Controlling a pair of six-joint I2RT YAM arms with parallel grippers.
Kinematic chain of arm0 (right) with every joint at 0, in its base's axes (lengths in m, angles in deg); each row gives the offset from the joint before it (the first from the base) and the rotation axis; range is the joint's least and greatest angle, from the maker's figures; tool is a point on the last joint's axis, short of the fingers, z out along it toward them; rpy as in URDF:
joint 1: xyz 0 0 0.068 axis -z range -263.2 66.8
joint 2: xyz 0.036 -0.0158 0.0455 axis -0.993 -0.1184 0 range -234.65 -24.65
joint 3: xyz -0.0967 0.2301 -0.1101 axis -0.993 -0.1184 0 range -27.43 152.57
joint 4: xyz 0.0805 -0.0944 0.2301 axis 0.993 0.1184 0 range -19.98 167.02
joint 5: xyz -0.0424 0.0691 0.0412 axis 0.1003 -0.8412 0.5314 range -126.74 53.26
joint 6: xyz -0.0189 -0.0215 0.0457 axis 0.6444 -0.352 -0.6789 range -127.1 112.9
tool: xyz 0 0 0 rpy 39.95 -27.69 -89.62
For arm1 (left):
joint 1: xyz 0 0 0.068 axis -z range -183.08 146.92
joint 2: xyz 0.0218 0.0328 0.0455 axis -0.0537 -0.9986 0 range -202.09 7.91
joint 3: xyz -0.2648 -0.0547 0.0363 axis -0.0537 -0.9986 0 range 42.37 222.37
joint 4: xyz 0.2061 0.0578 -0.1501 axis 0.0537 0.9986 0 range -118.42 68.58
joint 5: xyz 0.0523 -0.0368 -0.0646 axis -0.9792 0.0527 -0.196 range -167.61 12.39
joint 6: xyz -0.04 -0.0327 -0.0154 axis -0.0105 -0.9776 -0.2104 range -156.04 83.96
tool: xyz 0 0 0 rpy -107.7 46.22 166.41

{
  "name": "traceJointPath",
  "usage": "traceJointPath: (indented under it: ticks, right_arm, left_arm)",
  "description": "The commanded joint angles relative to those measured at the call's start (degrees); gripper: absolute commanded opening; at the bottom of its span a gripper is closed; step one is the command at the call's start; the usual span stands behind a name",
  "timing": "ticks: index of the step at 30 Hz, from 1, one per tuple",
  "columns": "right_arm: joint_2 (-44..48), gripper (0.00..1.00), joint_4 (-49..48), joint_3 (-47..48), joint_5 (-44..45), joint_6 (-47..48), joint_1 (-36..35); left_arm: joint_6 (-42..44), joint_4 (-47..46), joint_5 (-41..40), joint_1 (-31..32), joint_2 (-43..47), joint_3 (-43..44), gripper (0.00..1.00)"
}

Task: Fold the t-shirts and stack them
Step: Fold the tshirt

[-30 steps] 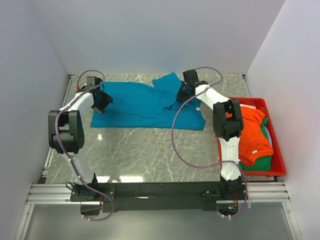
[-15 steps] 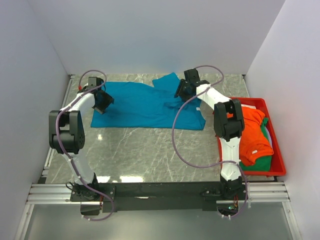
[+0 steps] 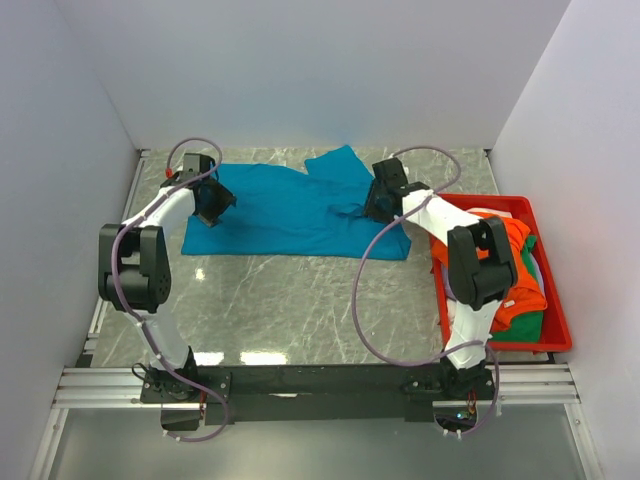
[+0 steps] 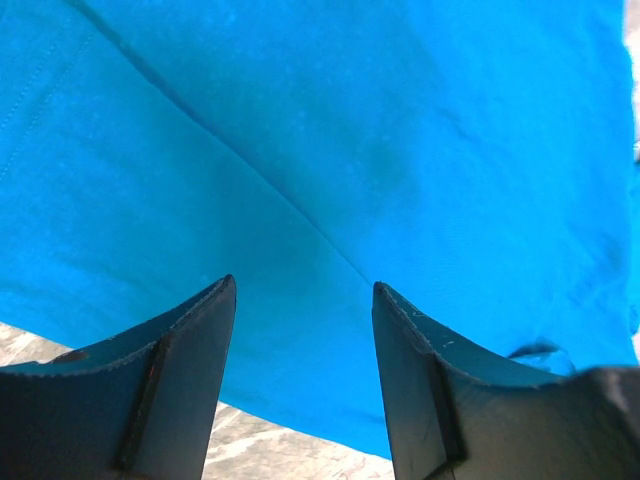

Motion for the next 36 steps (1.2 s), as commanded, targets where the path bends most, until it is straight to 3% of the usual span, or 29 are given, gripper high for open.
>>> traceJointPath:
  ticks: [1, 14, 18, 22, 26, 33, 36]
  right_arm:
    - [-1.7, 0.42, -1.4, 0.7, 1.7, 1.7, -0.8]
    - [-17.1, 0.41, 9.3, 24.9, 4.4, 5.0, -0.1]
    - [-23.3, 0.44, 14.2, 36.1, 5.0, 5.8, 1.1]
    - [-24.1, 0.48, 15.5, 40.1, 5.0, 6.4, 1.7]
    - [-19.1, 0.51, 13.8, 35.5, 5.7, 6.1, 1.7]
    - [-2.3, 0.45, 3.8, 11.1, 5.4, 3.8, 1.5]
    - [0.4, 0.42, 0.6, 4.5, 3.7, 3.2, 0.3]
  left_arm:
    - [0.8, -1.8, 1.0, 0.0, 2.8, -0.3, 0.62]
    - [3.0, 0.6, 1.2, -0.8, 6.4, -0.4, 0.63]
    - [3.5, 0.6, 1.9, -2.0, 9.2, -1.8, 0.63]
    - [3.9, 0.0, 2.3, -2.9, 11.6, -3.9, 0.64]
    - [2.7, -1.2, 3.7, -3.5, 14.3, -8.1, 0.66]
    - [0.3, -5.4, 6.9, -8.2, 17.6, -15.6, 0.66]
    - [0.3, -5.8, 7.2, -8.6, 17.6, -16.8, 0.66]
